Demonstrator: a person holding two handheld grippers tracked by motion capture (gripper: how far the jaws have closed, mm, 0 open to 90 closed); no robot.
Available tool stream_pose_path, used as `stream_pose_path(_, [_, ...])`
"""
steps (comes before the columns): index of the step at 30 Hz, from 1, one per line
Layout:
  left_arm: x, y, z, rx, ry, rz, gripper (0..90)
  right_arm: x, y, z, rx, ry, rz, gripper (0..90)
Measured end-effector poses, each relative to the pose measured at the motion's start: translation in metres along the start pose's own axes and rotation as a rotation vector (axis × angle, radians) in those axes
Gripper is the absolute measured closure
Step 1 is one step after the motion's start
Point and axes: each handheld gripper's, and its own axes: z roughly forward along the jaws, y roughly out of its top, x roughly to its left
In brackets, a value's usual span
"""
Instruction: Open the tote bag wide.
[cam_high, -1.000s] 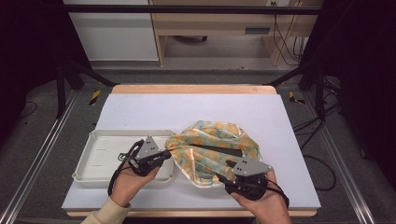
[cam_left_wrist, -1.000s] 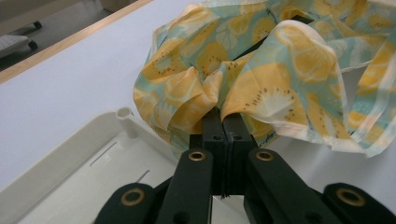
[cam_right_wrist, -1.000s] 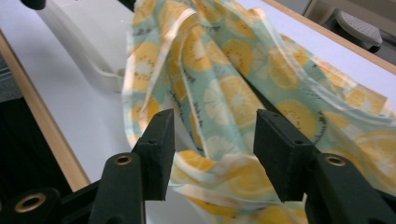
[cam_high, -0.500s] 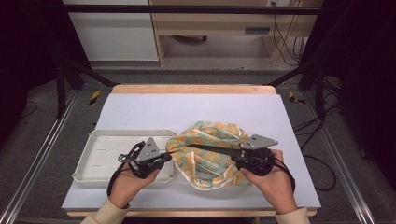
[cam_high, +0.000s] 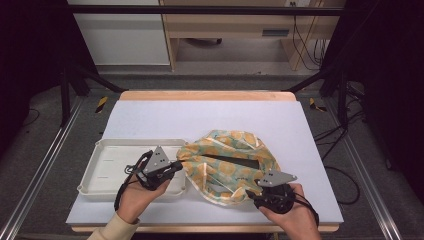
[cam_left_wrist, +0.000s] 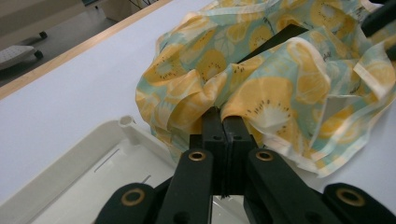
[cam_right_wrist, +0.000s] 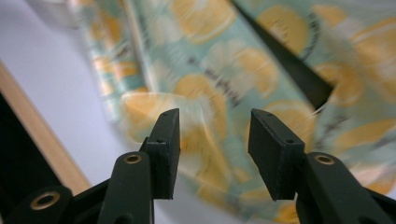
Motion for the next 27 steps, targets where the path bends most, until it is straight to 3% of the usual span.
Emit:
stream_pose_path(4, [0.000,0.000,0.000,0.000,-0.002,-0.003,90.0,0.007,-0.006,0.006,0.029,0.017,-0.020,53.5])
stream_pose_path(7, [-0.001,-0.001,0.001,0.004,-0.007,0.000,90.0,0.009,-0.005,0.009,0.019,0.027,-0.016,50.1])
stream_pose_path(16, [-0.002,0.002,-0.001,-0.001,-0.012,0.007,90.0,0.012,0.023,0.009,-0.058,0.046,-0.019,33.3])
stream_pose_path(20, [-0.004,0.004,-0.003,-0.007,-0.014,0.012,90.0,0.010,0.033,0.013,-0.068,0.043,-0.017,28.5])
stream_pose_path(27, [-0.006,0.011,-0.011,-0.042,-0.023,0.011,90.0,0.015,0.048,0.030,-0.051,0.039,-0.060,30.5])
